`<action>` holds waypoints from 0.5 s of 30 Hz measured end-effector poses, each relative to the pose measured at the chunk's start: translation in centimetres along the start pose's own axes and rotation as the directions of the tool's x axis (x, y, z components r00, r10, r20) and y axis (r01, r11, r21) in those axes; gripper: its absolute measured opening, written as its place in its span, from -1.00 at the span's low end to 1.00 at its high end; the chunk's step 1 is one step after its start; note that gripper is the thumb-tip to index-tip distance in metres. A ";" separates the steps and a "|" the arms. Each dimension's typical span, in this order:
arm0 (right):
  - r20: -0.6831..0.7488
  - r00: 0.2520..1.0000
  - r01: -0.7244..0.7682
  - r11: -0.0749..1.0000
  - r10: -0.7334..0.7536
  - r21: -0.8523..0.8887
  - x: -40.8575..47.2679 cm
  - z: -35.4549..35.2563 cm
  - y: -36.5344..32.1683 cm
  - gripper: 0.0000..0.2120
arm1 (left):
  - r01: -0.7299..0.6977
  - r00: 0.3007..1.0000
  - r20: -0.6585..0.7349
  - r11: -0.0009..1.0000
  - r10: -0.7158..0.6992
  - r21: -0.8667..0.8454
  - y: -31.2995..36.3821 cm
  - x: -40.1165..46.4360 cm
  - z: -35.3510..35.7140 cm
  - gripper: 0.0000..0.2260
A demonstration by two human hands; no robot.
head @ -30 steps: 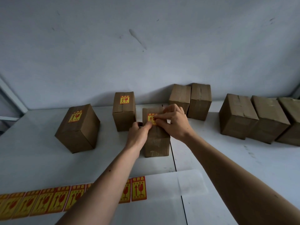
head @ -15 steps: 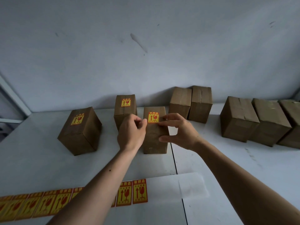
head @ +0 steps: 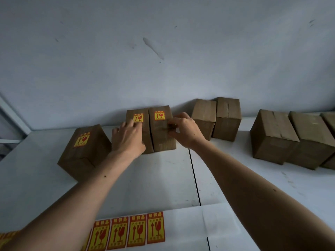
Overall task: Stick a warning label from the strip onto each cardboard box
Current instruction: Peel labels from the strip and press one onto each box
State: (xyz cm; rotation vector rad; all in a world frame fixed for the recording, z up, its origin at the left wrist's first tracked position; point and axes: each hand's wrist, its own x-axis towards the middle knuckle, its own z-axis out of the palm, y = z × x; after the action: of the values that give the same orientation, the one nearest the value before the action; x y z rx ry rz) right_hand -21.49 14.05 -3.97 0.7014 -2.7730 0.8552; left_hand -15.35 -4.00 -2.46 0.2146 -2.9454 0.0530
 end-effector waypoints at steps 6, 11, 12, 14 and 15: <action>-0.313 0.931 -0.218 0.974 0.189 -0.062 -1.4 -2.2 3.8 -0.63 | -0.251 0.956 -0.223 0.920 0.188 -0.299 4.2 1.0 -1.7 -0.49; -0.338 0.836 -0.447 0.894 0.433 0.039 -3.0 -3.5 6.9 -0.70 | -0.313 0.949 -0.034 0.922 0.314 -0.226 9.7 4.2 -0.9 -0.44; -0.318 0.836 -0.460 0.887 0.447 0.039 -3.1 -3.6 7.3 -0.69 | -0.312 0.947 0.023 0.932 0.321 -0.185 10.4 4.9 -0.5 -0.44; -0.292 0.829 -0.483 0.874 0.476 0.055 -2.8 -3.7 7.9 -0.68 | -0.323 0.940 0.087 0.942 0.330 -0.089 11.4 5.9 0.3 -0.50; -0.285 0.825 -0.488 0.870 0.487 0.073 -2.6 -3.7 8.0 -0.67 | -0.327 0.937 0.108 0.943 0.331 -0.055 11.8 6.2 0.6 -0.54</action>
State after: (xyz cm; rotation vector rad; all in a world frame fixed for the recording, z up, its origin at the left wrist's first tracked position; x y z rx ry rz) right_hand -23.01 22.99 -5.63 -0.1594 -2.6967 0.9425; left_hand -23.19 6.72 -2.19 -0.2942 -3.0611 0.0342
